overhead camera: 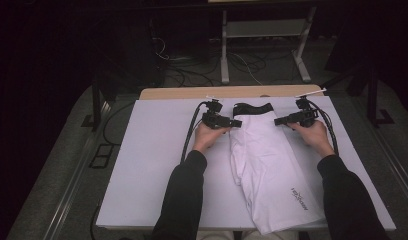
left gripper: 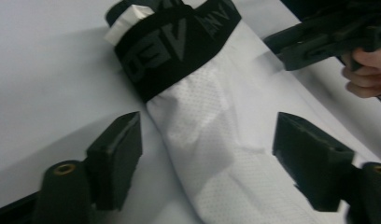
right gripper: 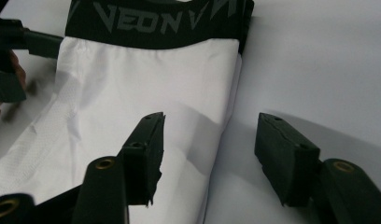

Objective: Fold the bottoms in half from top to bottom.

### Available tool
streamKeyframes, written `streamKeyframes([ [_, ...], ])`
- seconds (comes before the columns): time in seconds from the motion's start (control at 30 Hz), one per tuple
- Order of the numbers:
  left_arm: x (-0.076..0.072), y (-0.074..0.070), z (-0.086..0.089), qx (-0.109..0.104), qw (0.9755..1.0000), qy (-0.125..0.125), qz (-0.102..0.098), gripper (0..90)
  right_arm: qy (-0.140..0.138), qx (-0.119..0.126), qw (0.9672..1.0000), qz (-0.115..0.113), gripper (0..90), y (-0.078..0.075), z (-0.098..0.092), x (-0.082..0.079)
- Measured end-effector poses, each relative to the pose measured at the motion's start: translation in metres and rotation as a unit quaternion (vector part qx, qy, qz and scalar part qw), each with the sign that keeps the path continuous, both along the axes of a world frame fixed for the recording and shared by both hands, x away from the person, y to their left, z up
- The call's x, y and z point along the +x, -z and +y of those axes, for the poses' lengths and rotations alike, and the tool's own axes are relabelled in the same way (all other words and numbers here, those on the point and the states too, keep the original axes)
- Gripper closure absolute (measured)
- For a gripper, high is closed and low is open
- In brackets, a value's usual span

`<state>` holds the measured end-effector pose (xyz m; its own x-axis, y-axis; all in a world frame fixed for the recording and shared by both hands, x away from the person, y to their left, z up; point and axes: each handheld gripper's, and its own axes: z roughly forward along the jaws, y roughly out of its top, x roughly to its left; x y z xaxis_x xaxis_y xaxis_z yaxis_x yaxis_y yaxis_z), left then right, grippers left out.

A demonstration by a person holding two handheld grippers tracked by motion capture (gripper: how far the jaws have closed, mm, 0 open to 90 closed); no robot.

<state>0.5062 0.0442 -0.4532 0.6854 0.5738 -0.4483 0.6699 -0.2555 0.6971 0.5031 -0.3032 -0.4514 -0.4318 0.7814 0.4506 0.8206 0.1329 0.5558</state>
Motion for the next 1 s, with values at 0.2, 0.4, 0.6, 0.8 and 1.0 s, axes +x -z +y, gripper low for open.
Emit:
streamKeyframes([
  [0.2, 0.001, 0.003, -0.001, -0.002, 1.0, -0.002, 0.007, 34.9, 0.001, 0.012, 0.9999, 0.002, 48.3, 0.002, -0.001, 0.001],
  [0.4, 0.002, 0.006, 0.0, -0.001, 0.9998, -0.008, 0.018, 48.0, -0.003, 0.004, 1.0, -0.001, 57.4, 0.003, 0.004, 0.001],
  [0.6, 0.002, 0.008, -0.004, 0.017, 0.9994, -0.016, 0.024, 62.5, -0.001, -0.018, 0.9998, -0.002, 73.1, 0.002, 0.013, 0.0],
  [0.8, 0.002, 0.007, -0.006, 0.016, 0.9992, -0.026, 0.024, 80.7, 0.006, -0.024, 0.9997, 0.005, 87.2, 0.003, 0.016, -0.001],
  [1.0, 0.002, 0.006, -0.006, 0.009, 0.999, -0.033, 0.03, 87.6, 0.001, -0.008, 1.0, -0.002, 87.8, -0.003, 0.013, -0.003],
])
